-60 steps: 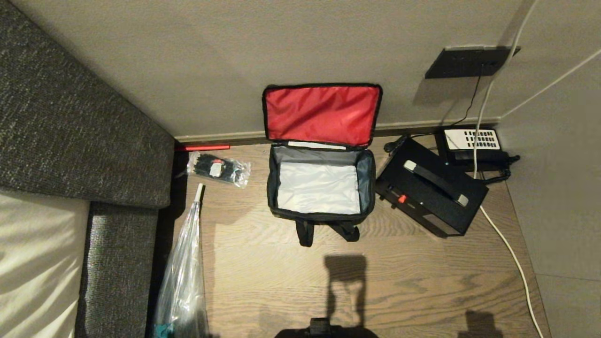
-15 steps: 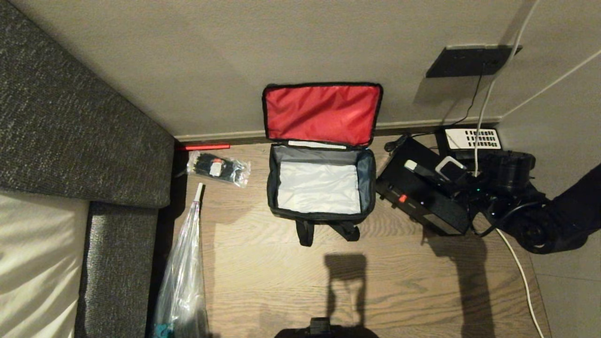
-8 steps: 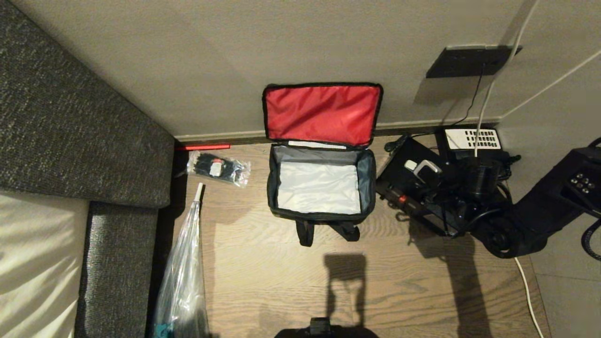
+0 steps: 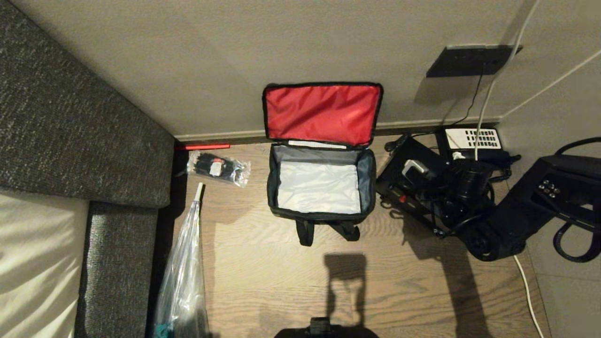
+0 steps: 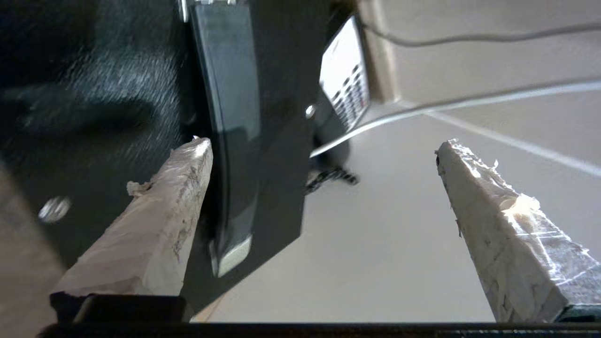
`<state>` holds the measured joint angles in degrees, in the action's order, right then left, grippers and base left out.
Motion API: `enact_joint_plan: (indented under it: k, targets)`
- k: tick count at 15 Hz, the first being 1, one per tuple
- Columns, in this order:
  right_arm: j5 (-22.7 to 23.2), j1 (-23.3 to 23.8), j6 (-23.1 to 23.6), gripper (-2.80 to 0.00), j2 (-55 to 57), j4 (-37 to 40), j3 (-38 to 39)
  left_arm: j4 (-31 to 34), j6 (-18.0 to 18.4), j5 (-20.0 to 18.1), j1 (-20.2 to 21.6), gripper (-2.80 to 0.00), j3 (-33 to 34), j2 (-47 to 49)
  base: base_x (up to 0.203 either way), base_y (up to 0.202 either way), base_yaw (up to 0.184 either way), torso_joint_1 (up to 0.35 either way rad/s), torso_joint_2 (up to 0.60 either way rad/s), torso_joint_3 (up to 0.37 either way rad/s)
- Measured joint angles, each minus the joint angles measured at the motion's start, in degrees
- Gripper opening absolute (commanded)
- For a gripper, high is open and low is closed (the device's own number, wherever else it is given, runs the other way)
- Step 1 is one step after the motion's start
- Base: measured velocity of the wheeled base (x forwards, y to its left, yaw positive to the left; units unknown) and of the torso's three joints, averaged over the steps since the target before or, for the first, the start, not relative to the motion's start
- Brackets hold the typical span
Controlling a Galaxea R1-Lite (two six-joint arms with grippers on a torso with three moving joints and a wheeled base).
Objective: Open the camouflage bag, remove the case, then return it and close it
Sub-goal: Grip the handle again
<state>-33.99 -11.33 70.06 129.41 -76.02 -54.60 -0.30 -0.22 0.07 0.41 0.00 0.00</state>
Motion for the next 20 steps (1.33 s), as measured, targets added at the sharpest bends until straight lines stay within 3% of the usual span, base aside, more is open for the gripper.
enact_joint_plan:
  k: [5,12,20]
  targets:
    - [0.01,1.09,3.47,0.00,2.91,-1.99,-1.07,-0.02,0.00,0.00,0.00,-2.80,0.00,0.00,0.000,0.000,0.000,0.000,0.00,0.000]
    - [-0.56,1.35,3.29,0.00,5.34,-5.09,-2.81,-0.02,-0.02,0.00,0.00,-2.80,0.00,0.00,0.000,0.000,0.000,0.000,0.00,0.000]
    - [-7.00,1.88,3.06,0.00,8.38,-7.63,-6.65,0.00,-0.01,0.00,0.00,-2.80,0.00,0.00,0.000,0.000,0.000,0.000,0.00,0.000]
